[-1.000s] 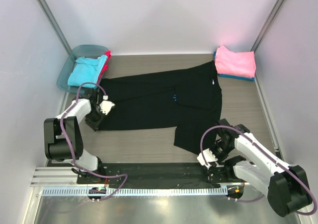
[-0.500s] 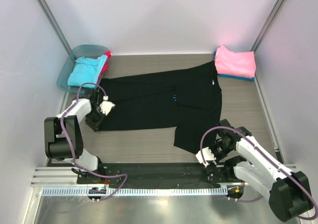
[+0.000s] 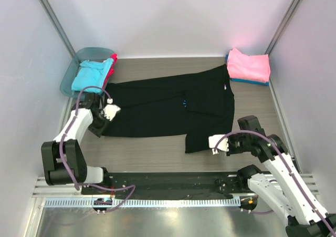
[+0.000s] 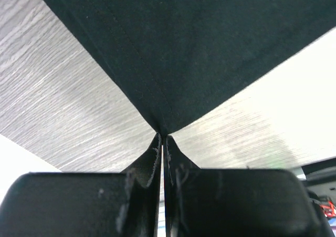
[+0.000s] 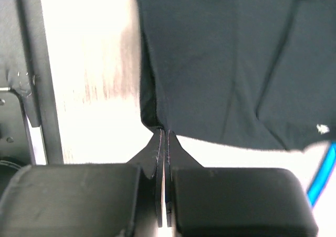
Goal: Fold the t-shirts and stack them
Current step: Fold the tshirt
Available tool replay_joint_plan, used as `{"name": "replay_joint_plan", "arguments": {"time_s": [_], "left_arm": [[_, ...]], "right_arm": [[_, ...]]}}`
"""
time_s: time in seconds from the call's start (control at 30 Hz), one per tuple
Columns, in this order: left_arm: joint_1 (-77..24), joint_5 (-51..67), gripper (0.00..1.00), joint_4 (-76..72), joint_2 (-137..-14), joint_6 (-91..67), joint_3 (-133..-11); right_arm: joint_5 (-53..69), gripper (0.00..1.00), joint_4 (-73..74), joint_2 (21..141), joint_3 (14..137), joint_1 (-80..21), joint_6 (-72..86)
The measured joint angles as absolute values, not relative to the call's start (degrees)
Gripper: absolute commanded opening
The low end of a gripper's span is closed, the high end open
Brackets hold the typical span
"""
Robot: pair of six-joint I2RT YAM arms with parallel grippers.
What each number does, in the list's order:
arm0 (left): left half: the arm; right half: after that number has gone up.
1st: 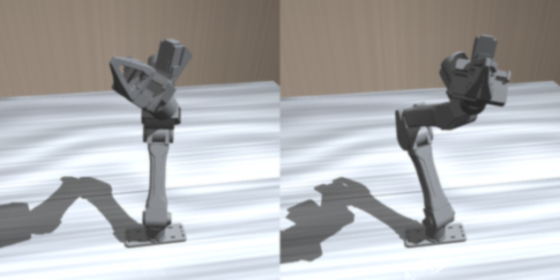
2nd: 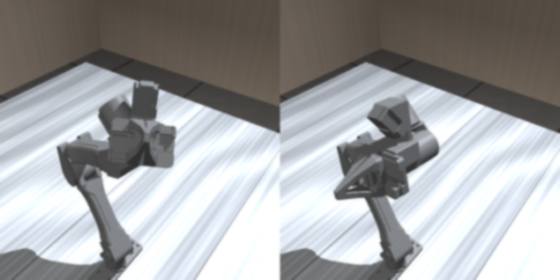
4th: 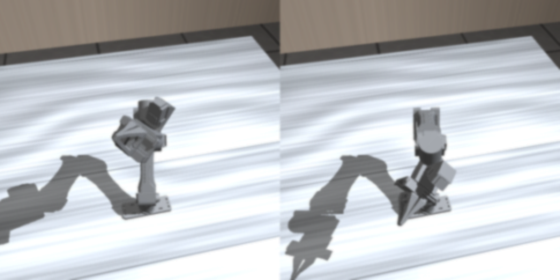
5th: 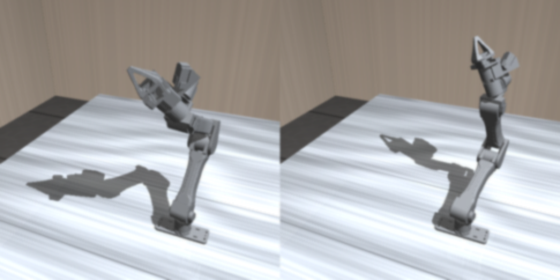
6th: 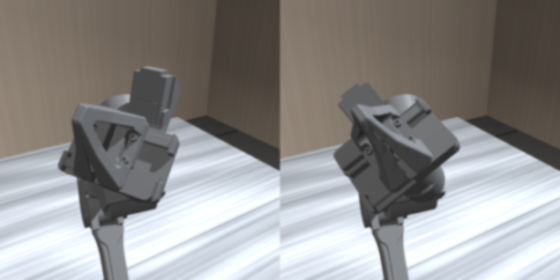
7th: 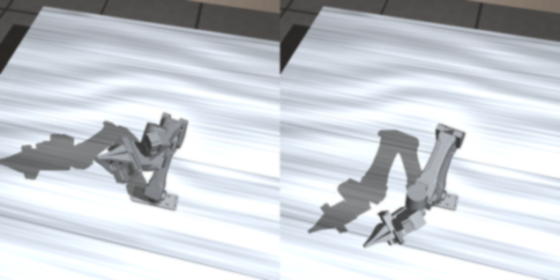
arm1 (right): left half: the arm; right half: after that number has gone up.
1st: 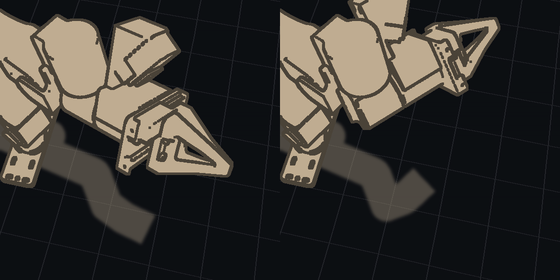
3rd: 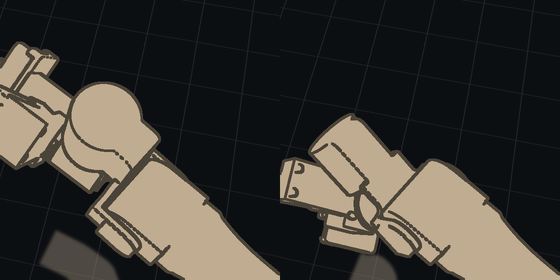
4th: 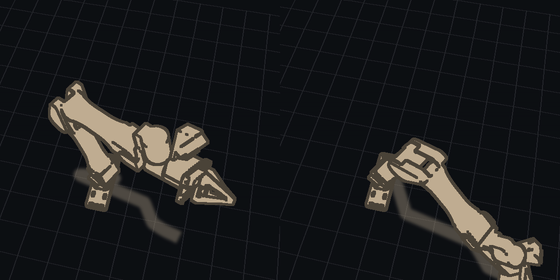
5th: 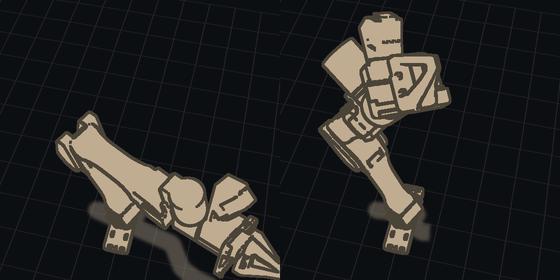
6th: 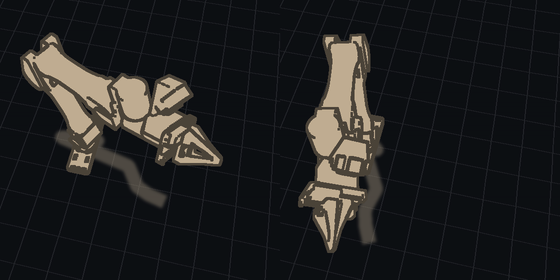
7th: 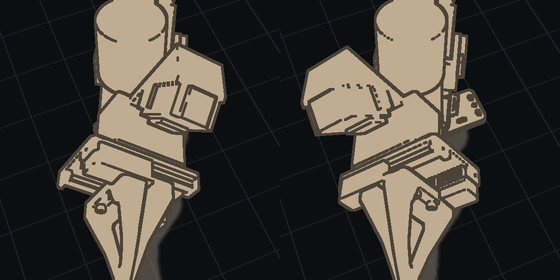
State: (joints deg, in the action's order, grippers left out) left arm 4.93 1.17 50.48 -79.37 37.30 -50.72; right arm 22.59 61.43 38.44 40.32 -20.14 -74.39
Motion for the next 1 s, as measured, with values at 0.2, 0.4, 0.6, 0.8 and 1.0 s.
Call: {"name": "replay_joint_plan", "arguments": {"time_s": [0.2,0.4,0.6,0.8,1.0], "left_arm": [[4.91,3.14,0.00,53.98,-74.91,39.48,-51.24],[4.91,4.38,0.00,56.93,-69.21,42.09,-50.46],[4.93,5.21,0.00,61.17,-61.23,43.62,-48.34],[4.91,6.31,0.00,66.70,-54.15,44.29,-47.09],[4.93,7.38,0.00,70.67,-54.28,44.49,-46.92]], "right_arm": [[19.55,0.01,62.72,37.04,47.88,-20.14,-64.23],[17.23,0.01,63.37,36.34,54.83,-20.14,-59.53],[16.40,0.01,66.54,34.15,58.63,-20.14,-57.95],[16.38,0.01,68.71,33.10,59.66,-20.14,-56.58],[16.49,0.01,62.85,38.57,57.45,-20.14,-54.81]]}}
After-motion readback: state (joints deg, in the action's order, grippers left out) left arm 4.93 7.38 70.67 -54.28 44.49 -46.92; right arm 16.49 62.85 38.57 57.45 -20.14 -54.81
